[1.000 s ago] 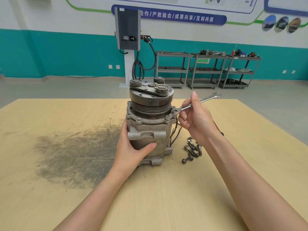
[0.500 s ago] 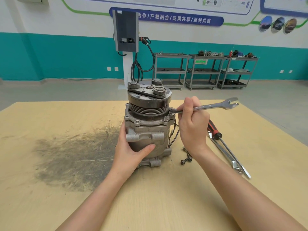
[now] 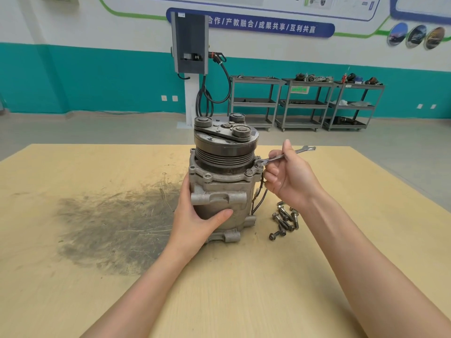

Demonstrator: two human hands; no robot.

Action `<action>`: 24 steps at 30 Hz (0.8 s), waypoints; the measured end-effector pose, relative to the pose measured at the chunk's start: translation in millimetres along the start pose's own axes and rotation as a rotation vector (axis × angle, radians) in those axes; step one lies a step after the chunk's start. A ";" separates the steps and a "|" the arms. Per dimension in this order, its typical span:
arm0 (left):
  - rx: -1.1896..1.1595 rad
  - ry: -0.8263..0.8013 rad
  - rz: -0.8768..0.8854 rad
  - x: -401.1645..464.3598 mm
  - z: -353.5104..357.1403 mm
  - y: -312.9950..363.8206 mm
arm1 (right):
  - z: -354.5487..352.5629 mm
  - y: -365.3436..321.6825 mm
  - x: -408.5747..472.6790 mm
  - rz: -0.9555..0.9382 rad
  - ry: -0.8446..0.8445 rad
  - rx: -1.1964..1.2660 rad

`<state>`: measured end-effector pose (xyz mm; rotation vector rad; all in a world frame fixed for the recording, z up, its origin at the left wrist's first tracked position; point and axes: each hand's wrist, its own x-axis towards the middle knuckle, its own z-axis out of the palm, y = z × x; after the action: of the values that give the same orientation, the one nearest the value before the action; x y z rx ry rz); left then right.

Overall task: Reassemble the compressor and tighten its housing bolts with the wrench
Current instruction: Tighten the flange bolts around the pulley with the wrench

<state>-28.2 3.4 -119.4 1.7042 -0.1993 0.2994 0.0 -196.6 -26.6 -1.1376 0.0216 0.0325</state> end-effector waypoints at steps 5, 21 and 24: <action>0.007 -0.002 -0.003 -0.5 0.0 1.7 | 0.1 -3.9 -0.8 -0.002 -0.027 0.024; 0.018 0.013 -0.018 0.0 0.9 2.2 | 5.3 -12.3 9.0 0.034 -0.039 -0.085; 0.017 0.011 -0.017 0.6 0.8 0.3 | 5.8 -14.5 15.8 0.056 -0.085 -0.118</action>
<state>-27.7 2.5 -119.1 1.7198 -0.1747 0.2983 16.3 -197.1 -11.6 -1.2522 -0.0247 0.1334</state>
